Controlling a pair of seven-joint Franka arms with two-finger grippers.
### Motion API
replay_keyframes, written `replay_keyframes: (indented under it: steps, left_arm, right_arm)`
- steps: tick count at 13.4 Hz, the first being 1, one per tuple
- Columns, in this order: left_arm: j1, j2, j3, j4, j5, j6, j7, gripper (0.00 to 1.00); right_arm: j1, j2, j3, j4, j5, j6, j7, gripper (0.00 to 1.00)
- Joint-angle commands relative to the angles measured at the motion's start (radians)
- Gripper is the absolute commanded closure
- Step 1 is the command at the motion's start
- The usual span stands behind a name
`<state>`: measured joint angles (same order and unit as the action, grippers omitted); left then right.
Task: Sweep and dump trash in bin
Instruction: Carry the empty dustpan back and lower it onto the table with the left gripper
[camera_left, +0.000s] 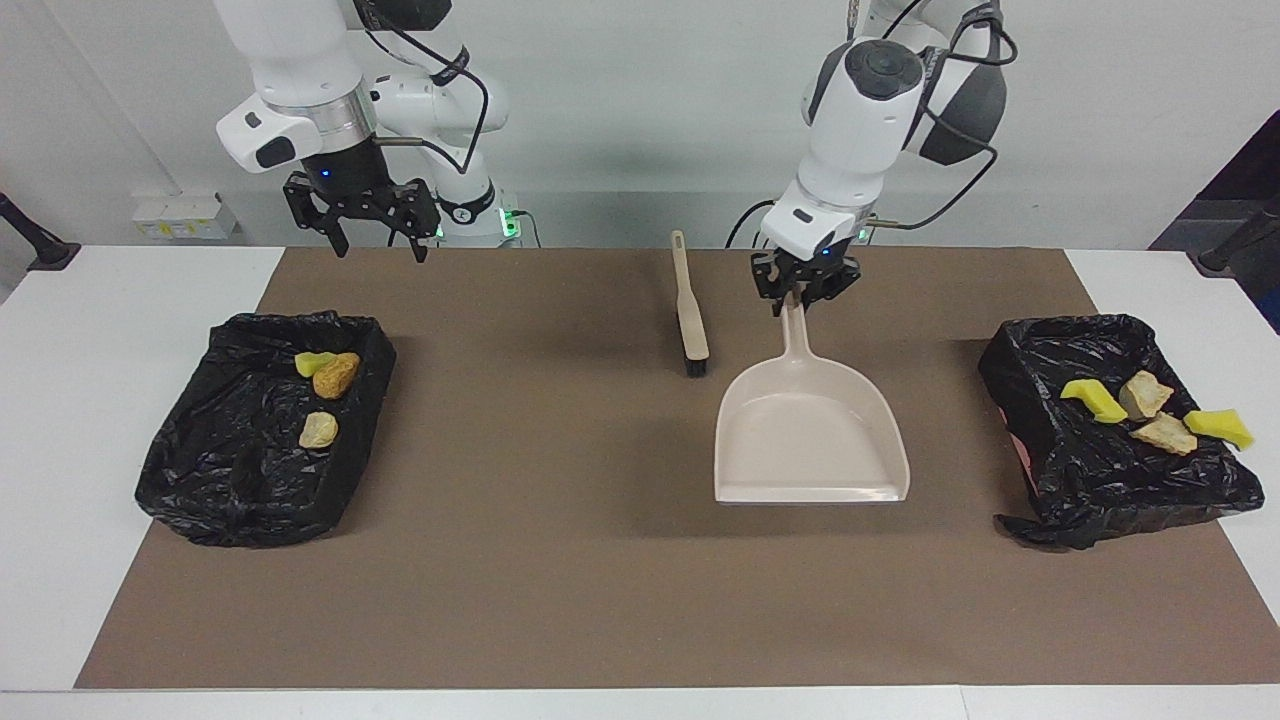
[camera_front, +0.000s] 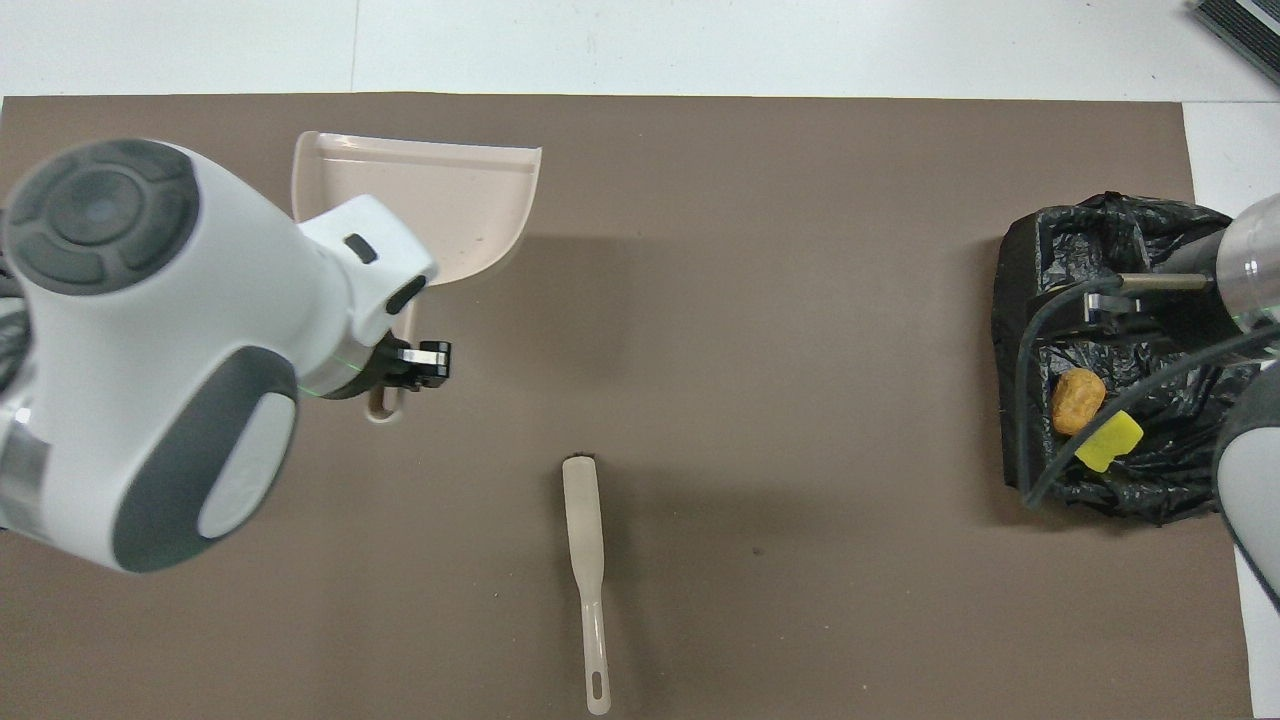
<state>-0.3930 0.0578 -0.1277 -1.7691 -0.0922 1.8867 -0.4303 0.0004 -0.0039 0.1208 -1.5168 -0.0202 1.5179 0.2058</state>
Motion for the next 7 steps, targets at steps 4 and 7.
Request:
replay_keyframes:
  steps: [4,7]
  left_arm:
    - [-0.118,0.125,0.022,-0.035,-0.026,0.242,-0.237,1.0]
    - [-0.168,0.201,0.02,-0.039,0.025,0.337,-0.289,1.0]
  right_arm:
    - [-0.02,-0.022,0.007,-0.026,0.04,0.019,-0.017,0.0]
    - [-0.02,-0.022,0.007,-0.028,0.04,0.022,-0.016,0.0]
